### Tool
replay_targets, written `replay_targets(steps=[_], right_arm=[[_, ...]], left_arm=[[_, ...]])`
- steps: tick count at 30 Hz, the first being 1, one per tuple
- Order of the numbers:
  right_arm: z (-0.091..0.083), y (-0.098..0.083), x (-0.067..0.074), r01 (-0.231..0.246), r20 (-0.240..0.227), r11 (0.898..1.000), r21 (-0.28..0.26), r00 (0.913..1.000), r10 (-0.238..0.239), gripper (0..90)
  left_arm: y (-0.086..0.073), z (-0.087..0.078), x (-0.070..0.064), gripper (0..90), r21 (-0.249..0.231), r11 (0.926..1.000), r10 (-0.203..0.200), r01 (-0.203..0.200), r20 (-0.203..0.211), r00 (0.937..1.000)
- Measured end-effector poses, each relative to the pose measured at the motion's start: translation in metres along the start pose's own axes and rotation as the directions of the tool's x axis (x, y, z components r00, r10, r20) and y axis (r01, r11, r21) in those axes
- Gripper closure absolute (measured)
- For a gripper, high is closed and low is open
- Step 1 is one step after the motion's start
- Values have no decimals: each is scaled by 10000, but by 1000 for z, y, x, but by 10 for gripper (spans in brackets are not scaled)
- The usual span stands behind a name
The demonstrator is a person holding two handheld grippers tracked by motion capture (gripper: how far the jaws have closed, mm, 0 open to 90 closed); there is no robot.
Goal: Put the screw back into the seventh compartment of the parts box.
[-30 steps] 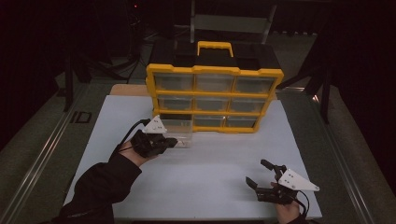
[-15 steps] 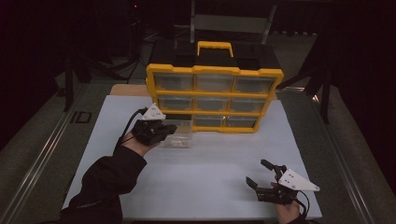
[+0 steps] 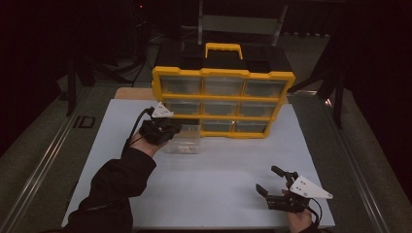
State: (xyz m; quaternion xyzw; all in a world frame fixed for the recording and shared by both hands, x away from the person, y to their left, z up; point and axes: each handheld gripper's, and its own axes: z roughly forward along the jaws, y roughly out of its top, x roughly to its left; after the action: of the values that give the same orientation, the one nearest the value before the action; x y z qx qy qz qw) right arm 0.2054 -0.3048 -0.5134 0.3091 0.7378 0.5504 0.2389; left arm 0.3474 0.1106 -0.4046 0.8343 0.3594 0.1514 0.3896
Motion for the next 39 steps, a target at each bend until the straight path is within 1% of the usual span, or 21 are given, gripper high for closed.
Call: replay_targets(steps=[3, 8, 10, 11, 14, 18, 20, 23, 26, 30, 32, 33, 34, 35, 37, 39], right_arm=[[0, 0, 0, -5, -6, 10000, -13, 10000, 5, 142], [0, 0, 0, 4, -5, 10000, -12, 10000, -4, 142], [0, 0, 0, 1, 7, 10000, -10, 10000, -1, 142], [0, 0, 0, 1, 13, 10000, -13, 10000, -1, 142], [0, 0, 0, 4, 7, 10000, -18, 10000, -4, 142], [0, 0, 0, 14, -8, 10000, -8, 10000, -14, 142], [-1, 0, 0, 14, 3, 10000, -10, 10000, -14, 142], [-1, 0, -1, -1, 10, 10000, -4, 10000, 1, 142], [-1, 0, -1, 18, -3, 10000, -13, 10000, -18, 142], [-1, 0, 0, 19, -9, 10000, -3, 10000, -19, 142], [-1, 0, 0, 25, -8, 10000, 4, 10000, -25, 142], [-1, 0, 0, 41, -12, 10000, 7, 10000, -41, 142], [-1, 0, 0, 40, -9, 10000, 11, 10000, -40, 142], [-1, 0, 0, 33, -12, 10000, 11, 10000, -33, 142], [0, 0, 0, 21, -13, 10000, 10, 10000, -21, 142], [-1, 0, 0, 32, -16, 10000, 7, 10000, -32, 142]], left_arm=[[1, 2, 0, 867, 5, 9999, -119, 119, -120, 9999], [0, 8, 1, 867, 201, 9995, -236, 240, -208, 9995], [0, 11, 1, 867, 350, 9989, -288, 296, -218, 9993], [-1, 12, 1, 867, 384, 9988, -297, 308, -301, 9991], [-1, 16, 1, 867, 480, 9982, -333, 349, -329, 9989], [-2, 21, 2, 867, 725, 9960, -496, 522, -375, 9981], [-2, 24, 2, 867, 867, 9949, -486, 524, -451, 9978], [-3, 28, 2, 867, 1190, 9916, -458, 512, -473, 9978], [-4, 32, 1, 866, 1383, 9892, -424, 486, -473, 9980], [-4, 37, 2, 867, 1564, 9865, -429, 490, -421, 9982], [-4, 37, 2, 866, 1564, 9865, -429, 490, -421, 9982], [-5, 41, 2, 866, 1848, 9814, -461, 515, -334, 9984], [-5, 42, 3, 866, 1930, 9794, -545, 592, -299, 9981], [-6, 44, 4, 866, 2038, 9772, -547, 594, -288, 9981], [-7, 47, 4, 865, 2110, 9759, -532, 561, -193, 9984], [-9, 49, 5, 865, 2223, 9730, -611, 625, -129, 9980]])
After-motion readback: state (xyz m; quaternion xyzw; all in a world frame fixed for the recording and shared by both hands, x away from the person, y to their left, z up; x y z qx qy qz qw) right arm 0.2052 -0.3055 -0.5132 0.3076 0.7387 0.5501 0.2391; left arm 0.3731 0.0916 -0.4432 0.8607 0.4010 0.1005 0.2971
